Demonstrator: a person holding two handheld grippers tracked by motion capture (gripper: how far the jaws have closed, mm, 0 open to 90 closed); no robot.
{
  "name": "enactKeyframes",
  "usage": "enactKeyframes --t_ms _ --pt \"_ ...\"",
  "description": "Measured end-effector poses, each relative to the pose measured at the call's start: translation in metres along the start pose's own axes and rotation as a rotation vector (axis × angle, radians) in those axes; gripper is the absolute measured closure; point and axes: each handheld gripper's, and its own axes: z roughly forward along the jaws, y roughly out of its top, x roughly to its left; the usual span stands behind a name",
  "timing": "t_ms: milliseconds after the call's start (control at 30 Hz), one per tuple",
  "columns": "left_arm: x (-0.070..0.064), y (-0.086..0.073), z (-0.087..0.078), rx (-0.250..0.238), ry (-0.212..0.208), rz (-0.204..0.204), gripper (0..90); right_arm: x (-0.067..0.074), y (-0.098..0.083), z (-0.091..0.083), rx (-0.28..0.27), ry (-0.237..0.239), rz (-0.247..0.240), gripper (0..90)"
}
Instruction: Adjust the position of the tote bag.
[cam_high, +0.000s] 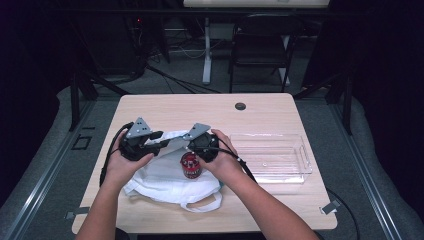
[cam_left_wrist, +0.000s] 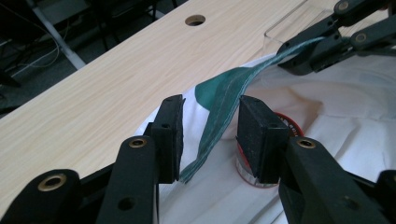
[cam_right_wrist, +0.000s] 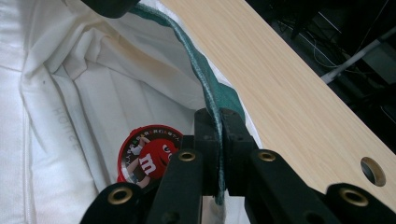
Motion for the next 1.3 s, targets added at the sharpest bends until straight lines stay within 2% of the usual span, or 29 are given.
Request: enactKeyframes --t_ms 233,867,1000,1300 --pt "0.005 -0.002 -0.003 0.013 0.007 -0.002 57.9 -0.004 0.0 0.001 0.005 -0.002 0.015 87.1" --pt "0.013 -0.009 -0.012 0.025 0.025 -0.025 55.5 -0.014 -0.001 0.003 0.015 -0.011 0.017 87.1" --pt "0.015 -0.011 -0.013 0.029 0.031 -0.03 55.6 -0.016 -0.001 0.003 0.01 -0.005 0.031 87.1" --pt "0.023 -0.017 -0.018 0.068 0.043 -0.035 53.1 -0.021 -0.002 0.004 0.016 -0.001 0.04 87.0"
